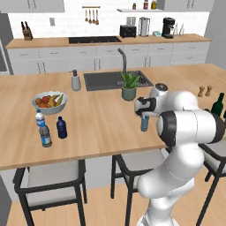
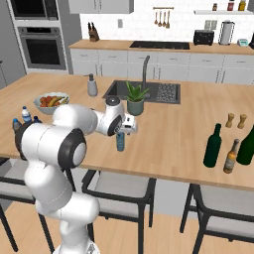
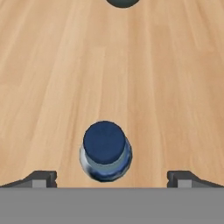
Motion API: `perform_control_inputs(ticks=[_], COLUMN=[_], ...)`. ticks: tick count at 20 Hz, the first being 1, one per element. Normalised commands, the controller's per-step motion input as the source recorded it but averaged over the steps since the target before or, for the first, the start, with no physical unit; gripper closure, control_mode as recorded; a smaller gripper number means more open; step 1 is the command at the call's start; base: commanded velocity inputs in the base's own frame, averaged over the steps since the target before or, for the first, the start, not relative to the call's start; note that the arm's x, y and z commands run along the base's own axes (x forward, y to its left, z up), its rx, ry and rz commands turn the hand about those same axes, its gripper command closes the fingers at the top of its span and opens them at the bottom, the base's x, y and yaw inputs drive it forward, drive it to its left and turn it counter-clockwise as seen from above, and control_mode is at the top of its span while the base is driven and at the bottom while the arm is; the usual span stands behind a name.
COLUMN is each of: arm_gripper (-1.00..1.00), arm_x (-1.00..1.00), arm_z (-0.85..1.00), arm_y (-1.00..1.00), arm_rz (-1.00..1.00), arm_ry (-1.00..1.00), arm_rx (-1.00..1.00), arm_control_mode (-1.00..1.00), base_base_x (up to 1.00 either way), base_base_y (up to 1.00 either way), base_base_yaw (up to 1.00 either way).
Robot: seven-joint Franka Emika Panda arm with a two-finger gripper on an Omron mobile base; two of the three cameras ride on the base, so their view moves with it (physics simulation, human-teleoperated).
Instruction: Move the plastic bottles in the middle to the plastics group, and the glass bottles in the middle to the glass group.
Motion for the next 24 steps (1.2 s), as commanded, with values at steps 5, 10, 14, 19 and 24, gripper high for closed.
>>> perform_control_inputs(ticks=[5,10,14,19,24], arm_gripper=[-1.0,-1.0,-1.0,-1.0,-1.0], arm_x=[0.12,0.07,0.01,0.0,0.09], arm_z=[-0.13,-0.15,-0.02,0.0,0.0], arm_y=[0.0,0.0,0.0,0.0,0.0], arm_rz=[0.02,0.02,0.01,0.01,0.02], arm_ry=[0.0,0.0,0.0,-0.02,-0.04], arm_rx=[0.0,0.0,0.0,0.0,0.0], arm_control_mode=[-1.0,-1.0,-1.0,-1.0,-1.0], base_base_x=[0.0,0.0,0.0,0.0,0.0], base_base_y=[0.0,0.0,0.0,0.0,0.0], base_base_yaw=[0.0,0.0,0.0,0.0,0.0])
